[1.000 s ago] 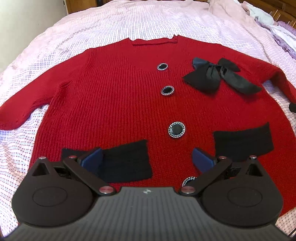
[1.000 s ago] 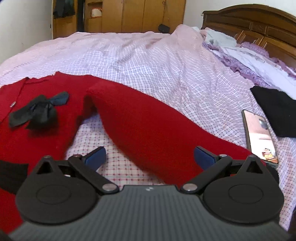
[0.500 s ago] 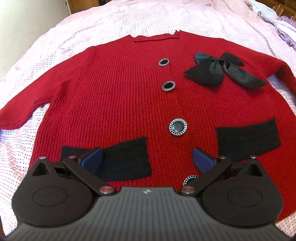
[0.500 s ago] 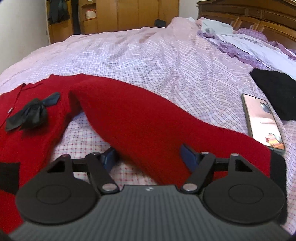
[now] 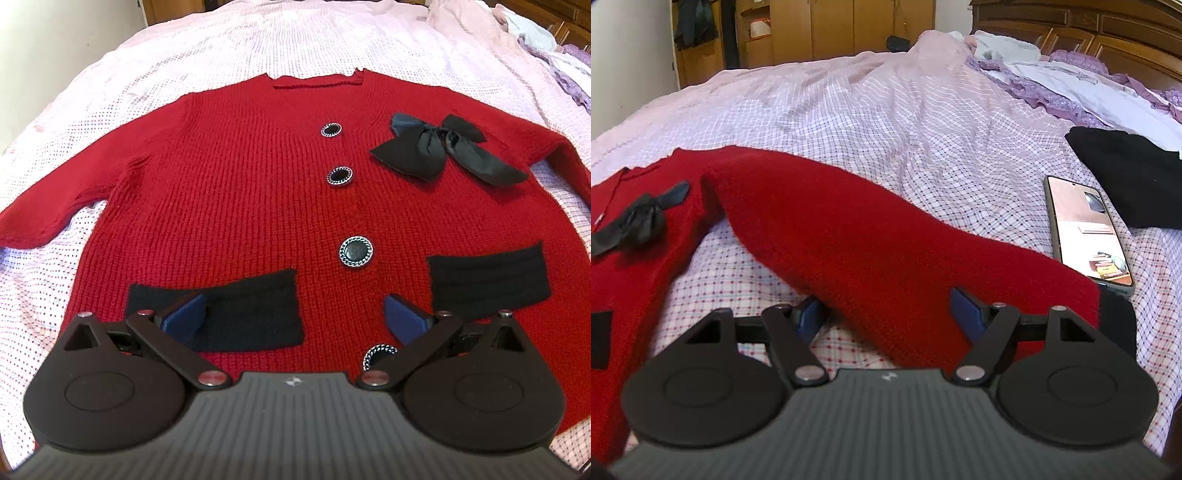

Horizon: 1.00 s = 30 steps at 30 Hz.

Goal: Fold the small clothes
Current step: 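Move the right gripper over the red cardigan's sleeve, then close the right gripper on the sleeve's cuff end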

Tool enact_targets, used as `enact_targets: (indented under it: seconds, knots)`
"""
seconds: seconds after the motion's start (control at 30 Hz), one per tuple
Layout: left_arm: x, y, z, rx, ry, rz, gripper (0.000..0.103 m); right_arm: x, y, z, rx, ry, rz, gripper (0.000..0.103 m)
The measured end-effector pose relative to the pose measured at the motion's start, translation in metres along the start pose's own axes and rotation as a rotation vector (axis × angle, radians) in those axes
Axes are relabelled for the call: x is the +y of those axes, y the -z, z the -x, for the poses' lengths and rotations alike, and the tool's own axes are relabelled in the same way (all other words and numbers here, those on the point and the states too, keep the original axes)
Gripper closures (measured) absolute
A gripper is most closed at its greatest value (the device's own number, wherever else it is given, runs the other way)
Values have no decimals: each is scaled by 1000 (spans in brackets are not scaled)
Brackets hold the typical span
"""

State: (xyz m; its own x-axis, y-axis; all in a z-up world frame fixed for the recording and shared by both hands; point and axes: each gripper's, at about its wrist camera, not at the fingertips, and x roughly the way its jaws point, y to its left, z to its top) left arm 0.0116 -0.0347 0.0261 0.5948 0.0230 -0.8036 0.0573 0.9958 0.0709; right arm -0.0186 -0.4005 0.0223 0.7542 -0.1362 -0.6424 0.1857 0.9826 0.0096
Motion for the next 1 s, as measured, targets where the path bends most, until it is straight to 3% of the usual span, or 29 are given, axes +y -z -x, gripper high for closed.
enact_targets:
  seconds: [0.17,0.33,0.47,0.53,0.63,0.87,1.0]
  knots:
    - [10,-5,10,-1,46,43,0,-1,2,17,1,14,-40,31]
    - [14,-4,16,-2,55,18,0,-2,9,17,15,45,-10,32]
    - [19,-1,19,-13,60,13,0,-2,4,13,7,92,-18,54]
    - [21,1,19,-17,56,17,0,-4,2,10,7,114,-22,73]
    - [26,3,20,-16,59,23,0,-11,-4,8,11,109,-71,82]
    - [40,-1,26,-47,75,59,0,-11,-34,23,-90,110,-131,88]
    - [46,-7,23,-58,62,58,0,-6,-52,33,-143,67,-170,88]
